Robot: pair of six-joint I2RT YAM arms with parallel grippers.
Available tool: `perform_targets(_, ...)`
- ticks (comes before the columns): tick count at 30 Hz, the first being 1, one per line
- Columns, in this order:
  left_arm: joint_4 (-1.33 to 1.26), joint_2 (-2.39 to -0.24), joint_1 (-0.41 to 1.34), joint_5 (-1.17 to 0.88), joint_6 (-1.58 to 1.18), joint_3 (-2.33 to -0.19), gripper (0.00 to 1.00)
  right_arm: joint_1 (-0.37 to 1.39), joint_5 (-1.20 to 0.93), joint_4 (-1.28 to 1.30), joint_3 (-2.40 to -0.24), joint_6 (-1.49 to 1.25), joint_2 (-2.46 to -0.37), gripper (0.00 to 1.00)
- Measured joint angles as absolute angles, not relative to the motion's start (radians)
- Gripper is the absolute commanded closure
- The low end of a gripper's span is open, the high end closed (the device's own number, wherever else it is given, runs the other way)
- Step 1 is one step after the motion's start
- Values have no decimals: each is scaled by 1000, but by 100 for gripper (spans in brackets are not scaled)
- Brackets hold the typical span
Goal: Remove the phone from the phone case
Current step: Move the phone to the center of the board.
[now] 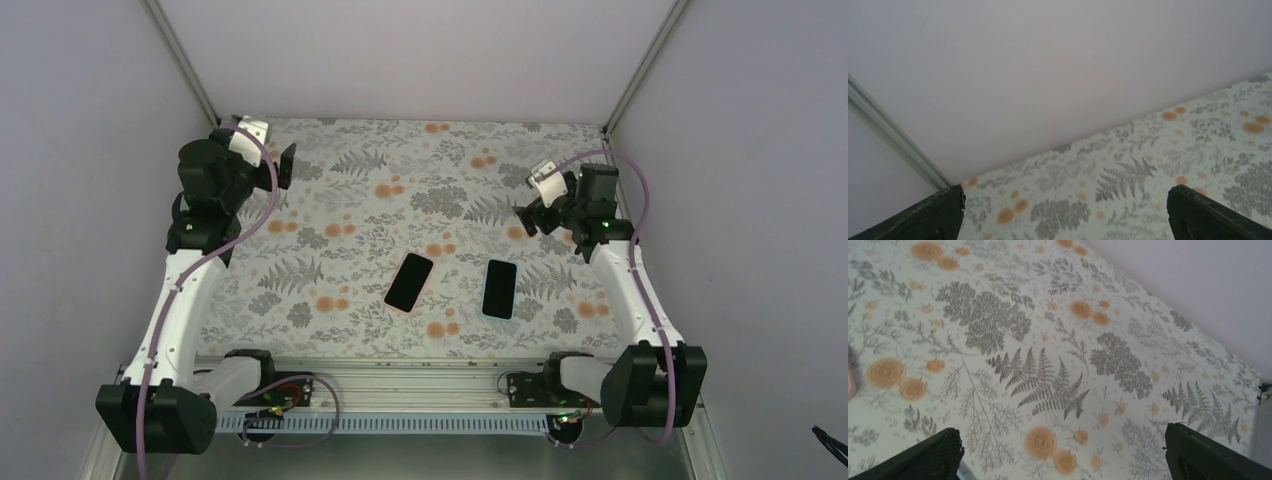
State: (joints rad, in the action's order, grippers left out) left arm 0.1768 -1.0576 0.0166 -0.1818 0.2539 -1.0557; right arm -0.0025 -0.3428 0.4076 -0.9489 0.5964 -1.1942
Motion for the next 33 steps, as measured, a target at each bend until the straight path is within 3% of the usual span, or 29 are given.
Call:
perform_targets(6,269,-1041,15,-175,284,-1036,0,-2,-285,534,-947,665,-1172,0)
perform_targets(8,299,-1042,15,-187,324,-1036,0,-2,-231,585,-937,695,-1172,6)
perform_targets(9,312,-1041,15,-194,342,-1036,0,-2,-198,610,-926,712,-1172,20)
perform_targets(12,342,-1036,15,-209,406,-1031,0,-2,-114,688,-865,762,-1177,81)
perform_targets(13,351,-1032,15,-212,426,-1026,0,-2,-91,724,-841,770,-1184,94)
perform_targets(22,393,-1028,15,-225,505,-1011,0,49,-69,846,-699,774,-1266,96)
perform_targets(33,440,-1045,15,-226,530,-990,0,240,-50,711,-713,661,-1454,96)
